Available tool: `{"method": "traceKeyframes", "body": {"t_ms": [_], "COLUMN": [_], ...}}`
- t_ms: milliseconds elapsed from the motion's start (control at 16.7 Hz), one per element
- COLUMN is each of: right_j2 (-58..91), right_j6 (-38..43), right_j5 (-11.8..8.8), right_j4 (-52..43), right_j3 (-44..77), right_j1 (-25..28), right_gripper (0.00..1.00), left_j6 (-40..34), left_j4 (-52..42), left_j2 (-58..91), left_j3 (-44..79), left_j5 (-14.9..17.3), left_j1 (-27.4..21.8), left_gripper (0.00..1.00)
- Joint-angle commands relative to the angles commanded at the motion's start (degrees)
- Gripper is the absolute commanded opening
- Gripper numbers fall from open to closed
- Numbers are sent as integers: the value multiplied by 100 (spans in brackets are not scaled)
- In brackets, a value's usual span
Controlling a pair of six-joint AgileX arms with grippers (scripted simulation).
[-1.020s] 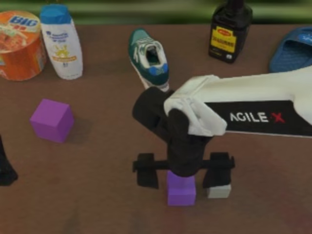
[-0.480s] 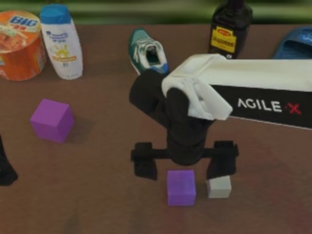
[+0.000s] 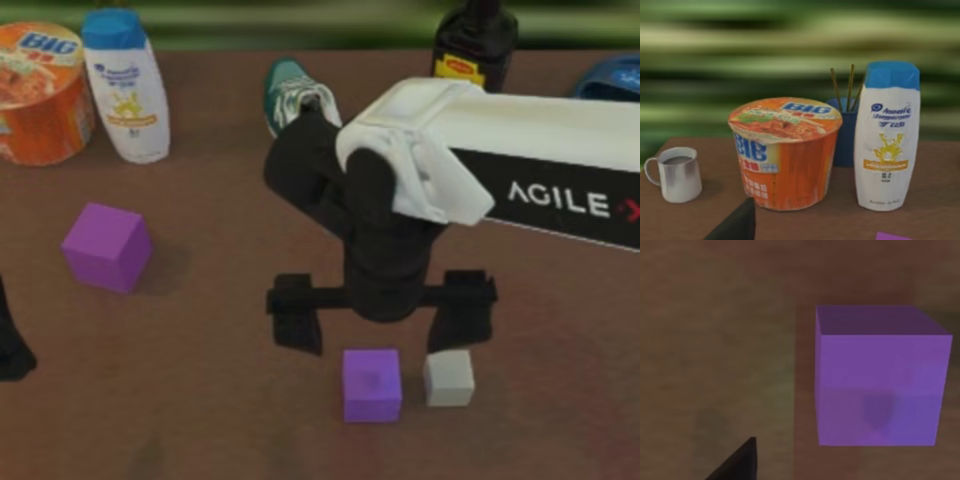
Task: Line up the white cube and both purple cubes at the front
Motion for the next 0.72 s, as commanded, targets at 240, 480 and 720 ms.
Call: {"method": "traceKeyframes", "body": {"t_ms": [240,480,720], "right_j2": [-582,-2107,-4370], "right_j6": [-338,-1034,-1944], "right_j5": [225,585,829], "right_j4": [313,1016,1977], "right_j3": [-438,-1511,-3179], "right_j1": [-243,-844,-1723], "right_gripper": [100,100,100], "left_j6": [52,186,389], "left_j4": [-366,-1233,-2439], "left_j2": [559,2051,4346], "left_j3": [556,1918,3672], "left_j5": [27,36,18], "left_j1": [-68,-175,-303], "left_gripper": [100,100,100]}}
